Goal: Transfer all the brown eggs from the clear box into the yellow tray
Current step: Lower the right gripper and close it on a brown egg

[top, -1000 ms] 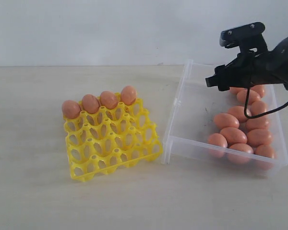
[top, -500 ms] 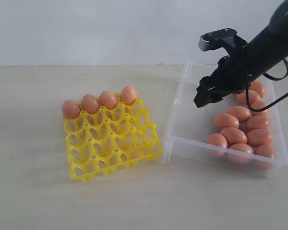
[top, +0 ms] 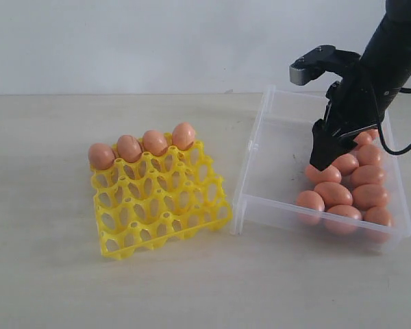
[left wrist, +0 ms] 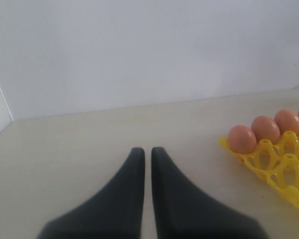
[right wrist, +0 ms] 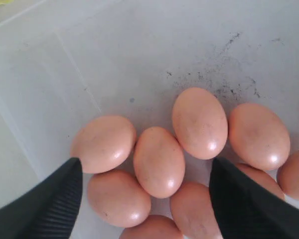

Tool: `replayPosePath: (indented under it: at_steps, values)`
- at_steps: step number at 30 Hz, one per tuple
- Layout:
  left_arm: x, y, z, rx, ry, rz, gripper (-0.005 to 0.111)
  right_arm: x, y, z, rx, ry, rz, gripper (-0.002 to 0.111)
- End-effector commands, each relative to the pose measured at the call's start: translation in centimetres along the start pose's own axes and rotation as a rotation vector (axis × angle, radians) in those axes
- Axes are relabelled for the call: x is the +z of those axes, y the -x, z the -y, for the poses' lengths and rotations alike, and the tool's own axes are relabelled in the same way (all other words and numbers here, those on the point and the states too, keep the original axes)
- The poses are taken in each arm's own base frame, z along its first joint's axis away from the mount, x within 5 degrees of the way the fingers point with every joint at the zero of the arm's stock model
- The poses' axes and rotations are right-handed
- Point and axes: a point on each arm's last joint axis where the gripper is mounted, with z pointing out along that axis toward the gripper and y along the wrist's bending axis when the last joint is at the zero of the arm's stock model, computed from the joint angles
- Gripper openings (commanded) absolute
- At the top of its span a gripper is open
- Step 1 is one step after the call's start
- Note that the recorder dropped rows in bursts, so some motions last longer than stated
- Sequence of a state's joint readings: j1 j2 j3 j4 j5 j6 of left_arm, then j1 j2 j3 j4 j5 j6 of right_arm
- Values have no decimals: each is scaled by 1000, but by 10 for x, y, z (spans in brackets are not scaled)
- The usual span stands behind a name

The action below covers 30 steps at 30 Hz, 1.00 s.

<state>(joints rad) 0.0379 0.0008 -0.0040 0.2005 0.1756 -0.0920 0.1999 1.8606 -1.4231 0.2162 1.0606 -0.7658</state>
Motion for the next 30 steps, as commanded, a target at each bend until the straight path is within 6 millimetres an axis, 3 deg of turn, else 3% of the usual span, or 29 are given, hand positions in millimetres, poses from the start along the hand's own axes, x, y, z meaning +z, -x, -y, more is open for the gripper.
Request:
replayPosePath:
  at_steps: [1,11,25,30]
  values:
    - [0,-1,0,-5,-6,0,4,4,0,2,-17,6,-7,63]
    - [0,-1,0,-5,-6,0,4,39,-4,9,-43,55,-90,63]
    - [0,-1,0,-5,-6,0,4,40,2,23,-268,-94,-41,63]
    - [0,-1,0,-5,-6,0,4,52,2,26,-265,-80,-53,63]
